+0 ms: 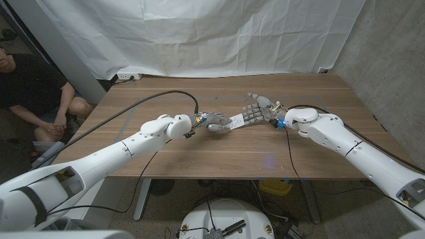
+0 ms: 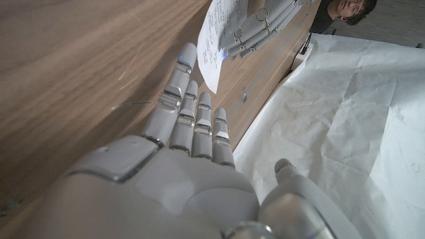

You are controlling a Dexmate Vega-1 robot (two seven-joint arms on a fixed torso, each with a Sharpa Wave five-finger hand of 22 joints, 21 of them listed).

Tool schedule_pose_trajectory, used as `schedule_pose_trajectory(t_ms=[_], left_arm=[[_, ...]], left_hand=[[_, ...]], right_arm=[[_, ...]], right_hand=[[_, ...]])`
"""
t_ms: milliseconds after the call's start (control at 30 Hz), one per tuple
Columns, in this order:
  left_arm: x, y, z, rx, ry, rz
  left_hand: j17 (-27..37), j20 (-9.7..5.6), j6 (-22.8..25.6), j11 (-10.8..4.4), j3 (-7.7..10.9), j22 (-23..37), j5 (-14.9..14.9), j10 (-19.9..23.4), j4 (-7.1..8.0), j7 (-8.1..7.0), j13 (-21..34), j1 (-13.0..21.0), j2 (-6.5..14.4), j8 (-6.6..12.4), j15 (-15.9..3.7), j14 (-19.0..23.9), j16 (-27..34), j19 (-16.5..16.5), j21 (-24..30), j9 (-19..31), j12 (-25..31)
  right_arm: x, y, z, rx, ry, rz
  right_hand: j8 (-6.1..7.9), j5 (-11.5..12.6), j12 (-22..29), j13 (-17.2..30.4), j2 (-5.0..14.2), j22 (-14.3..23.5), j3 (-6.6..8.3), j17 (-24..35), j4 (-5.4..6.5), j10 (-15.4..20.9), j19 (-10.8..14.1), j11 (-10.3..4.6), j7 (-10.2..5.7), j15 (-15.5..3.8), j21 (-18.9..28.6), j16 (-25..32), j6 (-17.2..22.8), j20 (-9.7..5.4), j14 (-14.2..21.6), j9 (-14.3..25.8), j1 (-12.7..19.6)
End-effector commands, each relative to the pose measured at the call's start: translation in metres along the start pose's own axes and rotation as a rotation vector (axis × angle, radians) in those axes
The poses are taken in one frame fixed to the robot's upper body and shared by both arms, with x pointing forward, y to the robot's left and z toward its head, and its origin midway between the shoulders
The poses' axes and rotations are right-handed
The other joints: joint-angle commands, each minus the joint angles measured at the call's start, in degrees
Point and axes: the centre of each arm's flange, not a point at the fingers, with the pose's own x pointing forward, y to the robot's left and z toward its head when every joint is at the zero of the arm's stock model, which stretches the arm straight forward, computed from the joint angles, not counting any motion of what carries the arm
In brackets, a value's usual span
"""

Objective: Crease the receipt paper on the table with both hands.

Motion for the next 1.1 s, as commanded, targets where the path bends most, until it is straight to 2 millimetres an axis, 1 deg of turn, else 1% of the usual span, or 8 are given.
schedule_pose_trajectory(t_ms=[33, 400, 567, 700, 800, 867, 933, 1100], left_arm=[[-0.003, 0.003, -0.001, 0.002, -0.003, 0.022], [-0.040, 0.015, -0.006, 0.015, 0.051, 0.148], [-0.049, 0.008, -0.010, 0.014, 0.077, 0.119], [-0.045, -0.002, -0.017, -0.008, 0.091, 0.063], [-0.040, -0.005, -0.019, -0.009, 0.096, 0.039], [-0.037, -0.007, -0.022, -0.015, 0.096, 0.019], [-0.032, -0.008, -0.022, -0.015, 0.091, 0.007], [-0.022, -0.010, -0.021, -0.007, 0.065, -0.009]], left_hand=[[0.06, -0.27, -0.44, -0.35, -0.09, 0.17, 0.21, -0.40, 0.13, -0.31, 0.18, -0.39, 3.96, -0.05, -4.38, -3.92, -0.02, -2.70, -0.02, 0.12, 0.05], [-0.09, 1.63, 4.21, 0.41, 0.14, 0.06, 0.13, 4.33, -0.42, -0.24, 0.14, 0.11, 3.55, 1.32, -3.87, 1.95, 1.22, 1.19, 1.44, 0.08, 1.61], [-0.09, 2.41, 12.79, 2.25, 0.20, -0.20, 0.03, 11.19, -0.49, 2.33, 0.16, 0.12, 3.06, 2.72, -3.45, 8.59, 1.71, 4.54, 2.39, 0.19, 3.06], [-0.13, 2.23, 15.32, 1.96, 0.17, -0.29, 0.03, 13.40, -0.53, 2.86, 0.15, 0.11, 2.84, 2.94, -3.81, 10.32, 1.59, 5.28, 2.51, 0.17, 3.38], [-0.10, 2.01, 14.57, 2.12, 0.11, -0.31, 0.04, 12.34, -0.48, 2.54, 0.13, 0.03, 2.75, 2.15, -3.78, 9.50, 0.89, 4.84, 2.24, 0.14, 2.62], [-0.01, 1.78, 12.11, 1.68, 0.02, -0.32, 0.08, 9.79, -0.34, 1.54, 0.10, -0.13, 2.76, 0.62, -3.65, 7.34, -0.03, 3.52, 1.56, 0.09, 1.14], [0.04, 1.67, 10.61, 0.60, -0.03, -0.28, 0.12, 7.06, -0.23, 1.38, 0.08, -0.25, 2.84, 0.03, -3.63, 5.69, -0.33, 2.75, 1.17, 0.08, -0.03], [0.10, 1.46, 7.58, 0.35, -0.10, -0.19, 0.18, 4.48, -0.09, 0.67, 0.09, -0.38, 3.01, -0.62, -3.71, 3.48, -0.51, 1.84, 0.76, 0.07, -0.70]], right_arm=[[0.001, 0.001, 0.003, -0.022, 0.023, -0.009], [0.003, 0.001, 0.005, -0.032, 0.000, -0.040], [0.004, 0.002, 0.008, -0.043, -0.004, -0.043], [0.007, 0.004, 0.012, -0.048, -0.003, -0.045], [0.007, 0.005, 0.013, -0.051, -0.002, -0.046], [0.007, 0.006, 0.013, -0.048, -0.001, -0.047], [0.007, 0.006, 0.013, -0.051, -0.001, -0.048], [0.004, 0.007, 0.011, -0.043, 0.000, -0.059]], right_hand=[[0.20, 0.39, 0.20, 0.12, -0.57, 0.19, -0.46, 0.17, 0.13, -1.37, -2.13, -0.03, 3.48, 0.16, -1.08, -0.37, 0.12, 0.40, -2.16, 0.11, -0.03], [0.04, 0.49, 0.03, 0.11, -0.35, 0.20, -0.68, 0.20, 0.25, -3.05, -4.32, -0.02, 3.39, 0.08, -1.73, -0.47, -0.86, 0.28, -4.15, 0.11, 0.04], [-0.02, 0.50, 0.00, 0.11, -0.32, 0.20, -0.70, 0.20, 0.25, -3.30, -4.36, -0.02, 3.35, 0.03, -1.69, -0.39, -1.14, 0.25, -4.18, 0.11, 0.07], [-0.04, 0.51, 0.02, 0.11, -0.30, 0.20, -0.70, 0.19, 0.25, -3.40, -4.29, -0.01, 3.34, -0.02, -1.63, -0.33, -1.29, 0.24, -4.19, 0.11, 0.09], [-0.05, 0.51, 0.02, 0.11, -0.29, 0.20, -0.71, 0.19, 0.24, -3.46, -4.32, -0.01, 3.34, -0.07, -1.63, -0.31, -1.39, 0.18, -4.22, 0.11, 0.11], [-0.05, 0.51, 0.02, 0.11, -0.29, 0.20, -0.72, 0.19, 0.24, -3.54, -4.34, -0.01, 3.34, -0.09, -1.62, -0.29, -1.47, 0.18, -4.24, 0.11, 0.12], [-0.05, 0.51, 0.02, 0.11, -0.29, 0.20, -0.73, 0.18, 0.24, -3.60, -4.36, -0.01, 3.34, -0.09, -1.61, -0.29, -1.52, 0.15, -4.29, 0.11, 0.13], [-0.05, 0.51, 0.06, 0.11, -0.30, 0.20, -0.75, 0.18, 0.23, -3.67, -4.35, -0.01, 3.34, -0.11, -1.58, -0.26, -1.64, 0.15, -4.35, 0.11, 0.15]])
